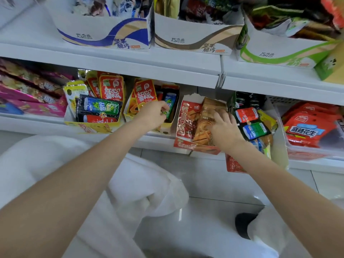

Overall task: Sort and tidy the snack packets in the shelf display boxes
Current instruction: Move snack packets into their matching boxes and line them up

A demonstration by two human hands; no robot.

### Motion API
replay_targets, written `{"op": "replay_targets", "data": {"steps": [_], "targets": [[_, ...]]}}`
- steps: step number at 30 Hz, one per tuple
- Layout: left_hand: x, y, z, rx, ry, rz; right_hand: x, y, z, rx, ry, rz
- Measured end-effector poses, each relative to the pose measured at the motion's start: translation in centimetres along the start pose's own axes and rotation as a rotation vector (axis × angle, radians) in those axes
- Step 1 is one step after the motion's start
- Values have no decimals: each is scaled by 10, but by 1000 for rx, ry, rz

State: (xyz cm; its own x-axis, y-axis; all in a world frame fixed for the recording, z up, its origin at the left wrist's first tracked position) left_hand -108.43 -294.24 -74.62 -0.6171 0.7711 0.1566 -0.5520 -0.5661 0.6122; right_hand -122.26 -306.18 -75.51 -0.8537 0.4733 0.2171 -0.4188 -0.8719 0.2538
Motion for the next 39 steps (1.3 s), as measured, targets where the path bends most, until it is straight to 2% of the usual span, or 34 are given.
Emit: {"op": "replay_targets", "data": {"steps": [3, 6, 8, 10, 13, 16, 20, 22, 24, 25, 27, 29, 31, 32, 35, 39], "targets": [[0, -26, 16, -92, 16, 55, -5, -10, 14, -137, 67, -26], [2, -45, 14, -196, -3, 156, -16, -37, 38, -528, 160, 29], [7, -54, 16, -355, -34, 196, -30, -60, 51, -775, 127, 54], [12, -63, 18, -442, -63, 212, -48, -88, 54, -897, 45, 101], [17, -71, 18, -399, -97, 186, -72, -123, 37, -842, -104, 92], [23, -78, 12, -303, -156, 138, -72, -127, 18, -699, -205, 15], [31, -90, 7, -210, -192, 116, -49, -127, 15, -672, -240, 191], [31, -86, 19, -175, -118, 82, -51, -119, 22, -671, -108, 200], [28, -80, 41, -230, 55, 34, -65, -108, 32, -578, 89, 134], [27, -79, 52, -283, 144, 21, -73, -106, 35, -508, 118, 90], [26, -84, 66, -381, 251, 51, -89, -105, 30, -376, 27, 4], [28, -96, 73, -477, 277, 137, -99, -105, 23, -275, -41, -70], [31, -114, 77, -576, 242, 231, -100, -106, 29, -242, 53, -88], [31, -122, 78, -637, 210, 265, -97, -106, 35, -289, 134, -78], [31, -132, 87, -790, 188, 317, -82, -99, 53, -632, 310, -97], [27, -121, 100, -873, 236, 254, -51, -76, 68, -836, 507, -231]]}}
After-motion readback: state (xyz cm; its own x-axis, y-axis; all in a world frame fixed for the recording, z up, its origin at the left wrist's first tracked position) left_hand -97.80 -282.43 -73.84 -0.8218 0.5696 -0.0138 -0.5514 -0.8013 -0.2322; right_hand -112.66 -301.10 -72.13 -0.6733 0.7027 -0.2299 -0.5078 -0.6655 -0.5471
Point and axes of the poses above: each hand's wrist, its own x-axis away from the middle knuckle, its own z-axis out of the back of the hand, y = z × x, the point moved 7 cm from there along -x, towards the middle knuckle, and after that the axes turned 5 degrees about -z, right-handed, at the moved point
